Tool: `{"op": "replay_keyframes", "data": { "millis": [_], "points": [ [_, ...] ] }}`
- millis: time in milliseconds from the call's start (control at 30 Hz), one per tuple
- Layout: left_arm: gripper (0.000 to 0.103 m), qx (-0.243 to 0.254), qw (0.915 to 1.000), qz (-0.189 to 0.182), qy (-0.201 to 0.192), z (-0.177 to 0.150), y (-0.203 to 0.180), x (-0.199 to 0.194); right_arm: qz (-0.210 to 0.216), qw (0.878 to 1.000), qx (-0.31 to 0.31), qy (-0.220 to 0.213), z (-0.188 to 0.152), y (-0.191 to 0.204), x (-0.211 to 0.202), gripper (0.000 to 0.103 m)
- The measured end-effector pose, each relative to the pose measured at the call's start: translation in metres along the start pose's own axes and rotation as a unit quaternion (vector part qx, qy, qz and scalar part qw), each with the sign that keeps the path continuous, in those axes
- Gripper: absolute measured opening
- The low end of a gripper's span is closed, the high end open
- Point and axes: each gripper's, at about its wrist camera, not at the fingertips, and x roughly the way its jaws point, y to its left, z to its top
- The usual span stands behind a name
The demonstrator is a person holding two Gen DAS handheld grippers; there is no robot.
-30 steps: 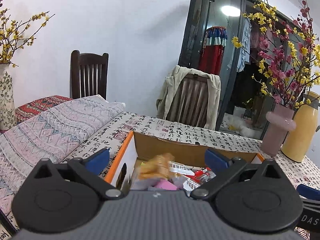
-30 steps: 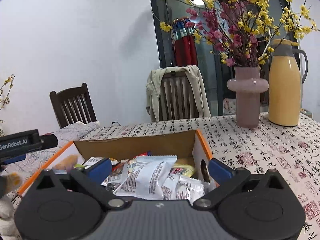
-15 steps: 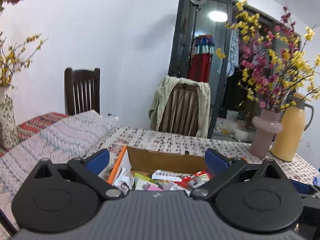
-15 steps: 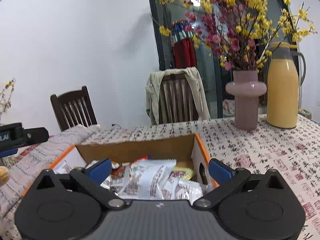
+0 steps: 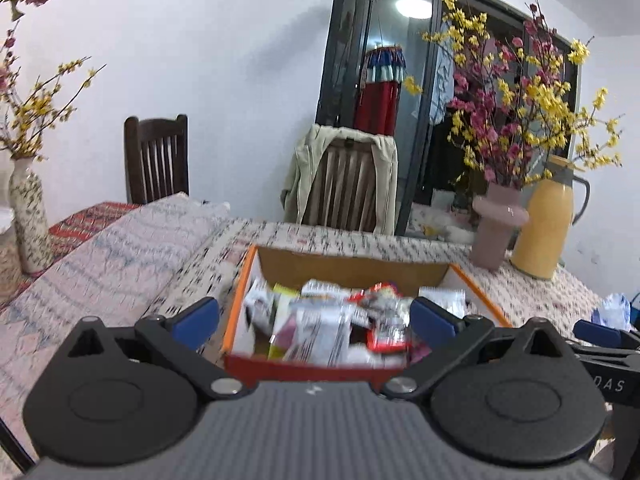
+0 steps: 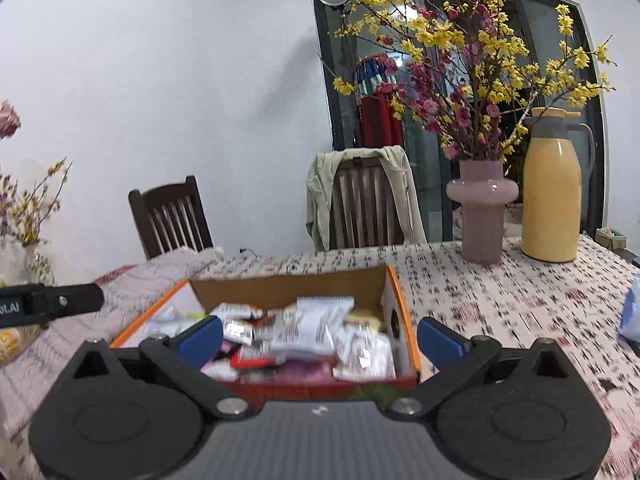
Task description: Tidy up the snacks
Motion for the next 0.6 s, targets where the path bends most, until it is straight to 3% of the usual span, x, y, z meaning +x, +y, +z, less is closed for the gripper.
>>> {"op": "replay_keyframes", "data": {
  "millis": [600],
  "points": [
    [0.103,0.001,0.9981,0.020,0.059,-0.076,0.024,-0.062,0.018,0.998,0.000,0.065,-0.071,0.001,-0.068,0.103]
  ]
}}
